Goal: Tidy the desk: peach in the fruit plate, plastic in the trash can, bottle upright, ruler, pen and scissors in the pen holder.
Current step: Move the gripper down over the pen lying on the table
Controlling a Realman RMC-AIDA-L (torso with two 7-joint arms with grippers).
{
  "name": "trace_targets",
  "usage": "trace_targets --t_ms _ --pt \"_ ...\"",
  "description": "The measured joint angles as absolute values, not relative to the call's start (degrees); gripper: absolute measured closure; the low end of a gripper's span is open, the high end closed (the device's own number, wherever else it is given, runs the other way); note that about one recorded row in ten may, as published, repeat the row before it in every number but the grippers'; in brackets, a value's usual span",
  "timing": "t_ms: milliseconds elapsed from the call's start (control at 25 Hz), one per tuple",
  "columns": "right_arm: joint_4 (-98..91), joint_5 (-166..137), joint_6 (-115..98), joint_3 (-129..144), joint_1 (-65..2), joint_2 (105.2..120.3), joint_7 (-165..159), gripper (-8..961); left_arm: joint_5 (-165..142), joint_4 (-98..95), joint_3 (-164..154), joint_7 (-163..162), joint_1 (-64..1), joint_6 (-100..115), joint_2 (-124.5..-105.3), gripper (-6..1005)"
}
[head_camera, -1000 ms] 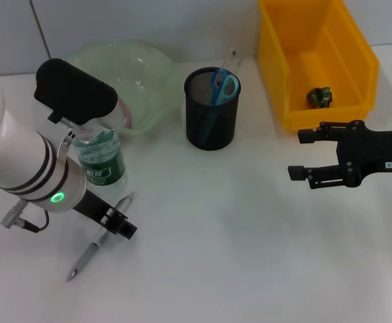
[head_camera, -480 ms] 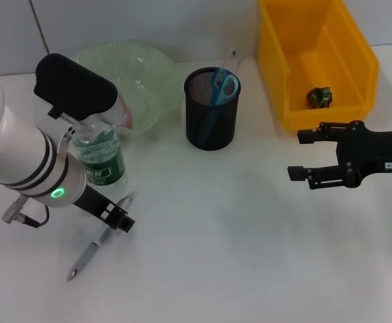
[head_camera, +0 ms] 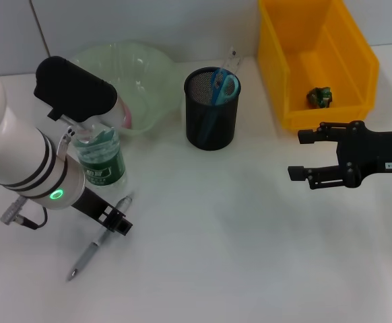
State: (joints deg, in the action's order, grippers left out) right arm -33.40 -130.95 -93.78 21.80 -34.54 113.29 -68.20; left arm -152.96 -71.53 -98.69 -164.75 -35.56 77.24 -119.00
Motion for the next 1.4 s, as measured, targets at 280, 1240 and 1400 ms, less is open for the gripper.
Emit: trace_targets --t_ms 280,1240,1400 --pt "-33.7 -130.9 -93.8 21.8 -34.5 113.6 -68.1 136 -152.7 -70.8 -98.7 -164.6 -35.9 77.4 -119.0 449" --pt "-33.4 -130.9 -93.8 21.8 -34.3 113.64 -67.3 136 -152.7 -68.0 -98.6 -164.5 -37.7 78.1 -119.09 601" --pt "-33.4 -130.7 -93.8 21.9 -34.3 113.64 -67.3 136 -152.7 -68.0 -98.6 -164.5 -37.7 78.1 -119.09 633"
